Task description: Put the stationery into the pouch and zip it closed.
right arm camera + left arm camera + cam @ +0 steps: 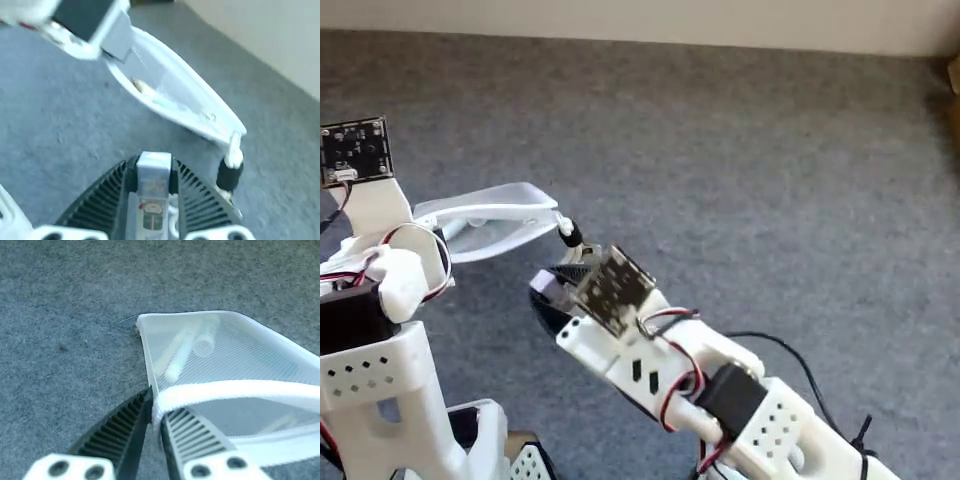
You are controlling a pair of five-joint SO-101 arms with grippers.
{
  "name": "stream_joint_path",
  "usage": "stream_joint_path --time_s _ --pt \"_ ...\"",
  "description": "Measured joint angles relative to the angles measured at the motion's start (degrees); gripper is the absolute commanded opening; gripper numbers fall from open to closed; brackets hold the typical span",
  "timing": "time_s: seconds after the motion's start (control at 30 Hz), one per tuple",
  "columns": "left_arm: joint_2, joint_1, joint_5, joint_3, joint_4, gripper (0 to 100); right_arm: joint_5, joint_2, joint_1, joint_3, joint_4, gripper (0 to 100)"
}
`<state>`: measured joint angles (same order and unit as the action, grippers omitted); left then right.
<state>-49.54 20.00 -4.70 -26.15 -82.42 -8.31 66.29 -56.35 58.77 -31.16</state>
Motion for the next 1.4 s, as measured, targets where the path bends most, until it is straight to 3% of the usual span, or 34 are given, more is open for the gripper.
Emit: stream_joint_path --time_s 0.47,0.77,1.23,1.4 --pt "0.0 0.0 0.0 0.0 0.0 1 0.0 3.43 -3.16 13.8 38.68 0.5" --pt "0.0 0.0 0.0 0.0 0.0 1 0.0 2.99 -3.16 13.8 50.29 0.5" --pt "0.0 0.0 0.0 0.0 -0.53 1 0.0 -24.53 -2.55 13.8 78.77 0.5" --pt "-0.09 0.0 0.0 -0.97 -0.79 1 0.0 -33.49 1.32 10.9 81.32 0.5"
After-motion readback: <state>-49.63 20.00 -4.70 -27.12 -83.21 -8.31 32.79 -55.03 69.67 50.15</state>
